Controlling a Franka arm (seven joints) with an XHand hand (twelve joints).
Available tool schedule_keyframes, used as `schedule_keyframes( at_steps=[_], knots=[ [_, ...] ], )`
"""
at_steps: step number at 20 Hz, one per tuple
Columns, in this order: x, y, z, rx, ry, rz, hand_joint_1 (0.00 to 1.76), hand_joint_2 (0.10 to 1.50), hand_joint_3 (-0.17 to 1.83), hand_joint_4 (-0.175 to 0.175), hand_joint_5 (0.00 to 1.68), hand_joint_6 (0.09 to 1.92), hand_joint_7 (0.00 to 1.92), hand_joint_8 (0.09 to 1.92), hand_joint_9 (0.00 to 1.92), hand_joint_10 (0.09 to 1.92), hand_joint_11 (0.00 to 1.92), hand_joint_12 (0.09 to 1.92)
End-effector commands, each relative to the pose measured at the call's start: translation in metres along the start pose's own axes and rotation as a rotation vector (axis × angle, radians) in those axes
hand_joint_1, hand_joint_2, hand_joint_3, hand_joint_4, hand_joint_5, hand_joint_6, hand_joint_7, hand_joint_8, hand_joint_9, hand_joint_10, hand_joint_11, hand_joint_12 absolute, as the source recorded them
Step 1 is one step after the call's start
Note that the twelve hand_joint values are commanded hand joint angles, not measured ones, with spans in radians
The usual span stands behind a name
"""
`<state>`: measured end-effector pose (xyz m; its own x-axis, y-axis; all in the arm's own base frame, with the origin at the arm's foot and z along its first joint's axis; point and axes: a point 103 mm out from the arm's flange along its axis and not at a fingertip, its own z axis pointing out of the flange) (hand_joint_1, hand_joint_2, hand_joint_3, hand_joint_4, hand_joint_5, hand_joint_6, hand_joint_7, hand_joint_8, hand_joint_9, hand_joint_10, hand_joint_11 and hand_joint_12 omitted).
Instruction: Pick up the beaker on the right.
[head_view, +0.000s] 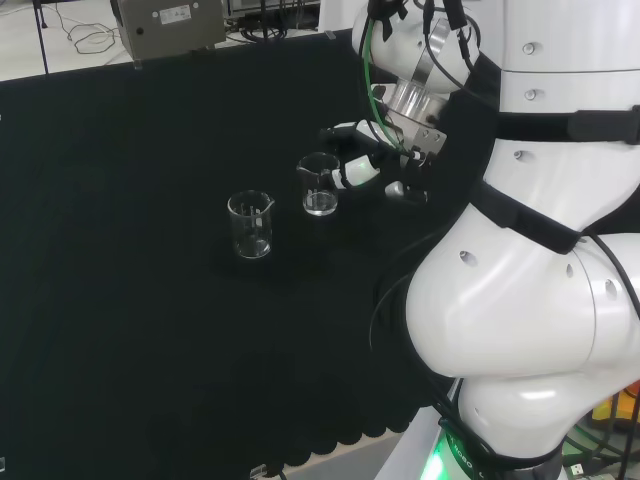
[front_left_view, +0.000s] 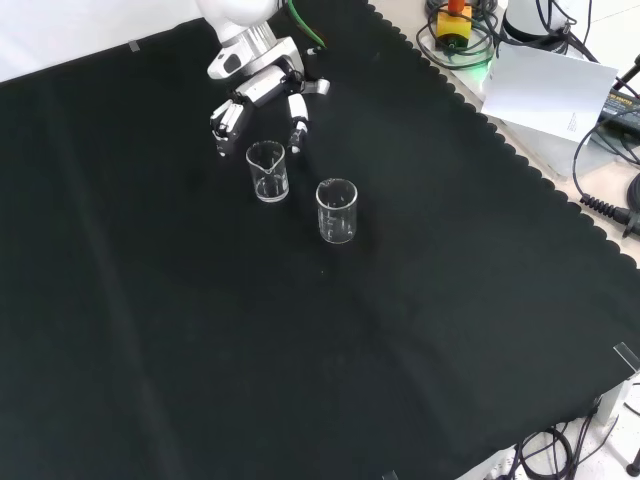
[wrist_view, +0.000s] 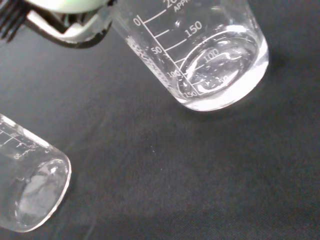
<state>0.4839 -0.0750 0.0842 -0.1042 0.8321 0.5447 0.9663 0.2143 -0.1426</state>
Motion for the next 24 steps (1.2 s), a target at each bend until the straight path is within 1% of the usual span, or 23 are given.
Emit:
schedule_keyframes(
  at_steps=[1,6,8,9,14,16,19,22,24],
  knots=[
    [-0.005,0.007,0.019,-0.026,0.046,-0.048,0.78,0.52,0.49,-0.026,0.41,0.09,0.26,0.66,0.39,0.63,0.00,1.35],
    [-0.006,0.009,0.027,-0.027,0.049,-0.053,0.81,0.52,0.48,-0.022,0.36,0.09,0.25,0.66,0.40,0.63,0.00,1.34],
    [-0.005,0.010,0.030,-0.060,0.069,-0.052,0.82,0.52,0.48,-0.024,0.37,0.09,0.26,0.66,0.40,0.62,0.00,1.34],
    [-0.005,0.010,0.030,-0.064,0.073,-0.053,0.83,0.52,0.48,-0.025,0.39,0.09,0.27,0.67,0.40,0.62,0.00,1.33],
    [-0.005,0.012,0.040,-0.075,0.100,-0.055,0.89,0.52,0.50,-0.026,0.42,0.09,0.29,0.67,0.41,0.62,0.00,1.32],
    [-0.006,0.013,0.044,-0.081,0.125,-0.057,0.89,0.52,0.50,-0.027,0.43,0.09,0.30,0.67,0.41,0.62,0.00,1.32],
    [-0.006,0.015,0.045,-0.079,0.138,-0.064,0.89,0.51,0.52,-0.028,0.43,0.09,0.32,0.67,0.43,0.61,0.00,1.33],
    [-0.004,0.017,0.046,-0.095,0.171,-0.072,0.88,0.51,0.54,-0.028,0.45,0.09,0.34,0.68,0.45,0.61,0.00,1.35],
    [-0.004,0.017,0.048,-0.093,0.175,-0.074,0.87,0.50,0.54,-0.029,0.45,0.09,0.35,0.68,0.46,0.61,0.00,1.36]
  ],
)
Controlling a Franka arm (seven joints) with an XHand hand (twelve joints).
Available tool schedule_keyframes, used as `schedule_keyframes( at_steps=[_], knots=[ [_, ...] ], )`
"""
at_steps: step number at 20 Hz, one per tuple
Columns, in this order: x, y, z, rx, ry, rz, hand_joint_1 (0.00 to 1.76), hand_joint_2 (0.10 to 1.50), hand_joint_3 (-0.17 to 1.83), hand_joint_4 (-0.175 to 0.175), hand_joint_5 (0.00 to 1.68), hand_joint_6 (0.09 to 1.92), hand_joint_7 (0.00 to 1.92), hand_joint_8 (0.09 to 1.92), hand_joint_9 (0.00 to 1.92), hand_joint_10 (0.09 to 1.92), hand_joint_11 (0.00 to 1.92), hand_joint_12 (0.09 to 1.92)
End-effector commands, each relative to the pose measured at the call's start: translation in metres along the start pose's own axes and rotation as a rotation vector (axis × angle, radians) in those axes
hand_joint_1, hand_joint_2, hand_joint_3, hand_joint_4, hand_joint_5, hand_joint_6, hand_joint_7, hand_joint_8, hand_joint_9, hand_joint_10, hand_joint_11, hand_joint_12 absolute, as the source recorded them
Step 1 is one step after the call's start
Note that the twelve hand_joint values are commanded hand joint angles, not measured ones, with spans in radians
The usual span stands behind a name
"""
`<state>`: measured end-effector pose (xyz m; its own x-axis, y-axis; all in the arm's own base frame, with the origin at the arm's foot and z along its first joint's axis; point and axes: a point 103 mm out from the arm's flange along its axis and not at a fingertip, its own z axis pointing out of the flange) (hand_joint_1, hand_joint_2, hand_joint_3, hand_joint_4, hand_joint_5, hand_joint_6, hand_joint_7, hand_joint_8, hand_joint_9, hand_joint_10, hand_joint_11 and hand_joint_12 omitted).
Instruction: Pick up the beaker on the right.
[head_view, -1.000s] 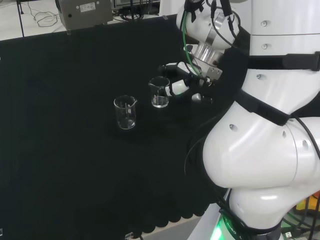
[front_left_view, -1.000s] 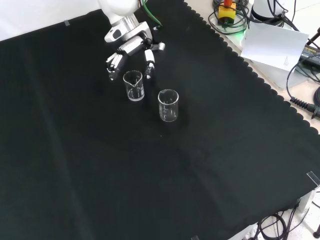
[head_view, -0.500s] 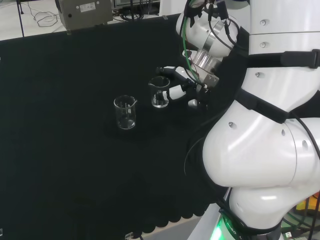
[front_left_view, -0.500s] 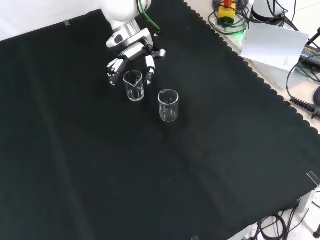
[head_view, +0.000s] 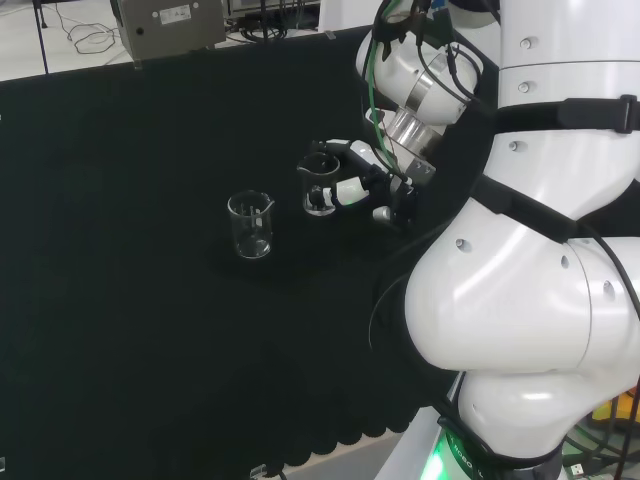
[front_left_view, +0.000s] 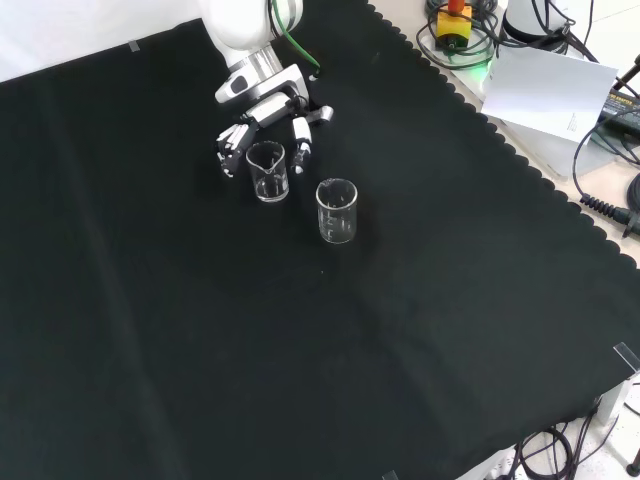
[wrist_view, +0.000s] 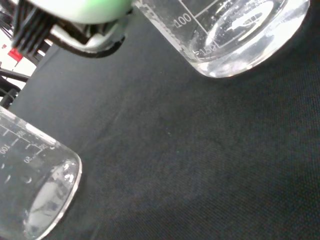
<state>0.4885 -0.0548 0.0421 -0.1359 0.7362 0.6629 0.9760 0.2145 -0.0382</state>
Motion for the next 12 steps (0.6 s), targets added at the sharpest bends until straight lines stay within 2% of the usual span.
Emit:
schedule_keyframes(
  at_steps=[1,12],
  knots=[
    [0.0020,0.0026,0.0054,-0.011,0.036,-0.009,0.87,0.50,0.54,-0.029,0.45,0.09,0.35,0.68,0.47,0.61,0.00,1.36],
    [0.0007,0.0046,0.0087,-0.054,0.133,-0.008,0.82,0.50,0.53,-0.032,0.46,0.09,0.34,0.67,0.45,0.59,0.03,1.37]
  ],
)
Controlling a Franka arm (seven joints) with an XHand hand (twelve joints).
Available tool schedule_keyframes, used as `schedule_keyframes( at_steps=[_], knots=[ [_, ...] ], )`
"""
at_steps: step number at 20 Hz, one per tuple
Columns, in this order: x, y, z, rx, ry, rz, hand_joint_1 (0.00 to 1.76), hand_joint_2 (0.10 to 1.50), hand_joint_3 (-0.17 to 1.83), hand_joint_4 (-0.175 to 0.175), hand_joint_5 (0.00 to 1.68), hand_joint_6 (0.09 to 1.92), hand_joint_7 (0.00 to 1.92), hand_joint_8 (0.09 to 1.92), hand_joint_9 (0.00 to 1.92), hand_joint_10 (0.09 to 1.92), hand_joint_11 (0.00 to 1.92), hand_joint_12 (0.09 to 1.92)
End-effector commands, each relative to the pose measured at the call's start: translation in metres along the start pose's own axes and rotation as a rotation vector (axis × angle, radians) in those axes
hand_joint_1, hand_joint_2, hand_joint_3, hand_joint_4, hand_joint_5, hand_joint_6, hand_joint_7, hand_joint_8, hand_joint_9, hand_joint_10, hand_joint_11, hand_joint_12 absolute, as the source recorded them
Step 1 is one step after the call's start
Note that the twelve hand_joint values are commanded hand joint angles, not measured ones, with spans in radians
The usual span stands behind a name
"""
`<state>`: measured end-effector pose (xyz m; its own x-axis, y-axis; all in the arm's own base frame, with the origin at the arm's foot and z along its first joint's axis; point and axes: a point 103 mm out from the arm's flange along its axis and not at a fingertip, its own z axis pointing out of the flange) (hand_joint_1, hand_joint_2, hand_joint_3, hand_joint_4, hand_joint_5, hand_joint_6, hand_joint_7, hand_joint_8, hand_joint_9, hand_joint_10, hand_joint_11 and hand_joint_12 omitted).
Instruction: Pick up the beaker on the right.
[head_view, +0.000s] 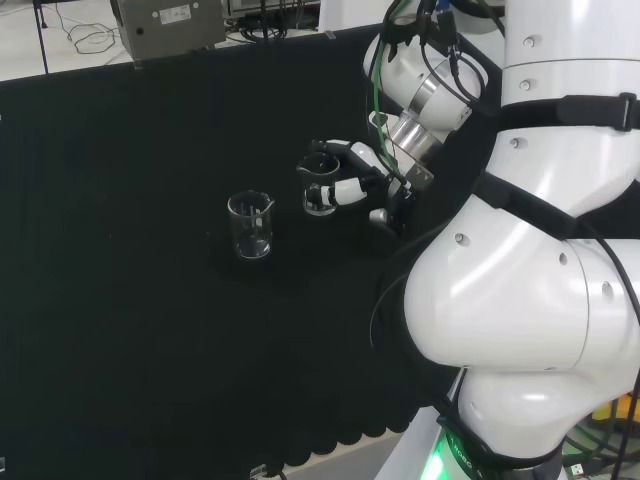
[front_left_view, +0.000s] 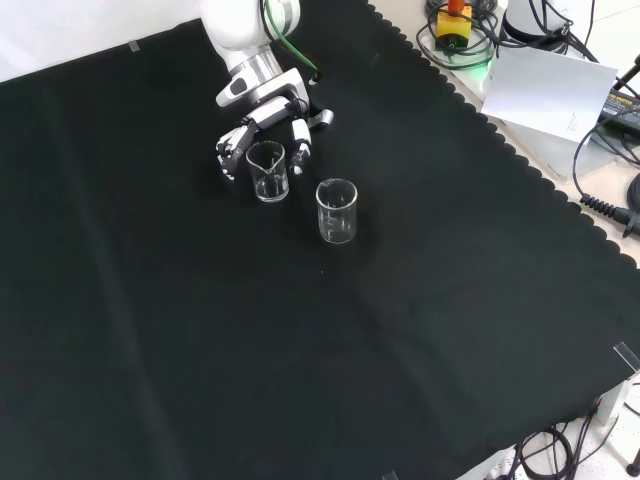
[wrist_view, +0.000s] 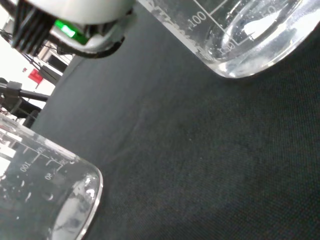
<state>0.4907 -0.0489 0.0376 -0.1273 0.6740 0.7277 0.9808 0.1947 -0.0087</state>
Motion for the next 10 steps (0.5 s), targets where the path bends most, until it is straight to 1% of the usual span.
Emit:
schedule_keyframes(
  at_steps=[1,6,10],
  knots=[
    [-0.0010,0.0011,0.0022,-0.018,0.045,-0.002,0.82,0.50,0.53,-0.032,0.46,0.09,0.34,0.67,0.45,0.59,0.03,1.37],
    [-0.0022,0.0003,0.0058,-0.026,0.055,0.010,0.81,0.51,0.51,-0.033,0.47,0.09,0.32,0.66,0.43,0.59,0.02,1.35],
    [0.0000,0.0026,0.0057,-0.037,0.061,0.007,0.81,0.51,0.51,-0.034,0.48,0.09,0.32,0.67,0.43,0.59,0.03,1.35]
  ],
)
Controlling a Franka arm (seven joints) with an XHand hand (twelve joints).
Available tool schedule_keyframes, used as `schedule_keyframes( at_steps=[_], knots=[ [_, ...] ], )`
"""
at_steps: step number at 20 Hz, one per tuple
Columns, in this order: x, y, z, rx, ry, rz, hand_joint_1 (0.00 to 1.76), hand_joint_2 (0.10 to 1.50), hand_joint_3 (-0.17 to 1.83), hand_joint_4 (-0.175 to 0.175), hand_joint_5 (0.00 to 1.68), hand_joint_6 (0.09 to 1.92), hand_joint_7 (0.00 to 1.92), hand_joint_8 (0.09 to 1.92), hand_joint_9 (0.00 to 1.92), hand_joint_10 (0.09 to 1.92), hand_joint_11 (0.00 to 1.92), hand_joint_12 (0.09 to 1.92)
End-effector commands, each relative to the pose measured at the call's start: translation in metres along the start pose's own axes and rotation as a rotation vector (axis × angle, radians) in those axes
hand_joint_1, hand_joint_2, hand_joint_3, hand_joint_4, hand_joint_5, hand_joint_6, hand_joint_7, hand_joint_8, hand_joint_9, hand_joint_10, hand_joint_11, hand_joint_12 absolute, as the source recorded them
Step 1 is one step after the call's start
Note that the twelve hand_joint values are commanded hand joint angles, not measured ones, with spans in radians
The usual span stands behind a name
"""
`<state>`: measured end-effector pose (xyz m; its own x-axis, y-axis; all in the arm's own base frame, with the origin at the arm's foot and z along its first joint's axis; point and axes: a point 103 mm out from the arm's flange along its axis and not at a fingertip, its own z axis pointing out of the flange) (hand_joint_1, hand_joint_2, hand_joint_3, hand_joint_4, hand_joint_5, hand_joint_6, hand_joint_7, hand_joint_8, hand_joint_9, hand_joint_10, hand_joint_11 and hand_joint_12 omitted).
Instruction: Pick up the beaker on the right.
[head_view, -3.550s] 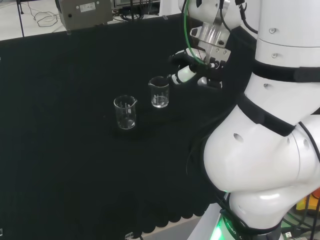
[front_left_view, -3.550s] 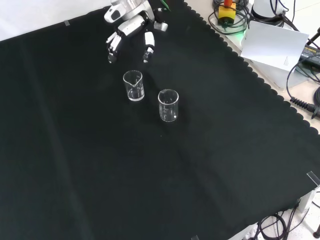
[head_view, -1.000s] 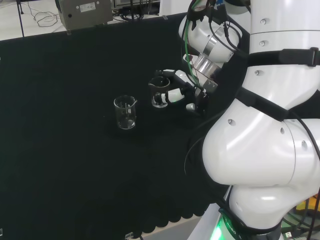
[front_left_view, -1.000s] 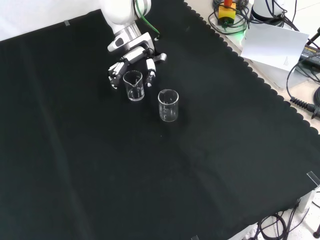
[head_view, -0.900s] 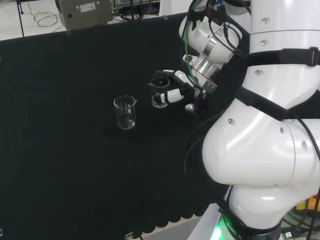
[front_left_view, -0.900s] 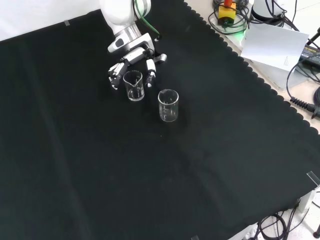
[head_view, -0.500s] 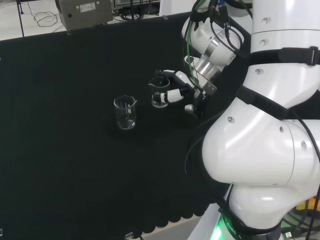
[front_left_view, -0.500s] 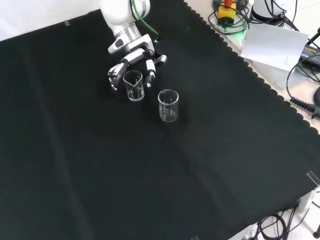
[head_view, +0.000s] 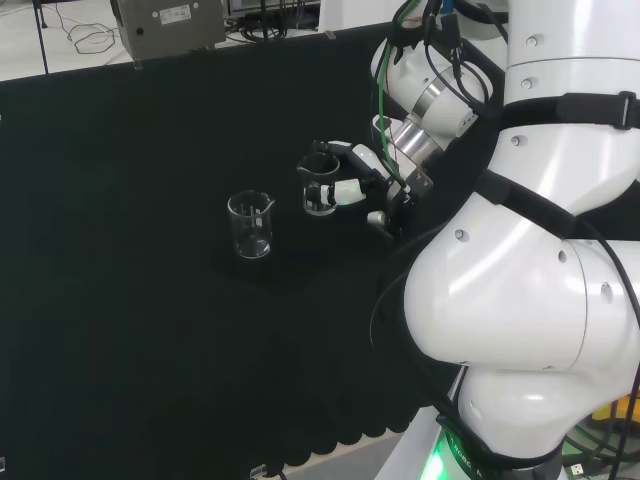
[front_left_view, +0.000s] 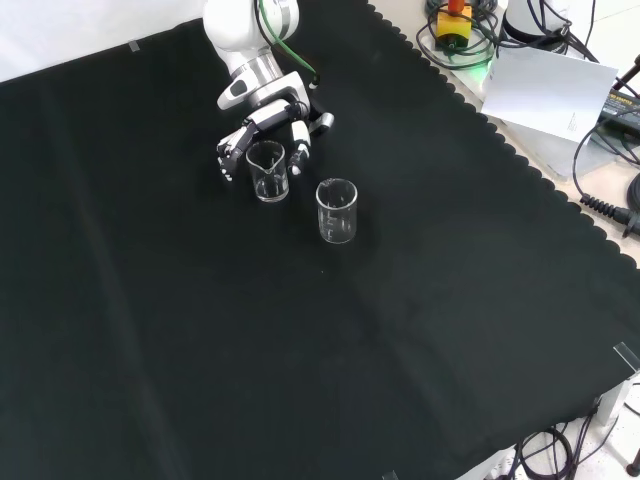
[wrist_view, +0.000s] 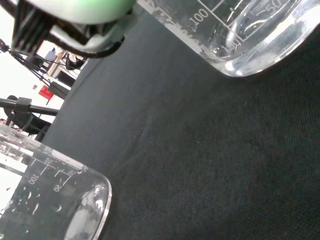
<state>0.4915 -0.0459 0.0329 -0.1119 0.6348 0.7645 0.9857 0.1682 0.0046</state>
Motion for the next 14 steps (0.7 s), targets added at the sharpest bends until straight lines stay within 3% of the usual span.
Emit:
schedule_keyframes(
  at_steps=[1,7,11,14],
  knots=[
    [0.0020,0.0017,0.0006,-0.009,0.005,-0.001,0.81,0.51,0.50,-0.034,0.48,0.09,0.32,0.67,0.43,0.60,0.03,1.35],
    [0.0038,0.0035,0.0031,-0.008,-0.015,-0.002,0.86,0.53,0.50,-0.027,0.58,0.10,0.36,0.67,0.48,0.60,0.11,1.33],
    [0.0063,0.0061,0.0019,-0.040,-0.002,0.015,0.97,0.55,0.57,-0.030,0.61,0.69,0.44,0.64,0.59,0.54,0.22,1.31],
    [0.0069,0.0073,0.0021,-0.057,0.015,0.024,1.02,0.57,0.62,-0.036,0.66,0.88,0.48,0.65,0.63,0.54,0.29,1.31]
  ],
)
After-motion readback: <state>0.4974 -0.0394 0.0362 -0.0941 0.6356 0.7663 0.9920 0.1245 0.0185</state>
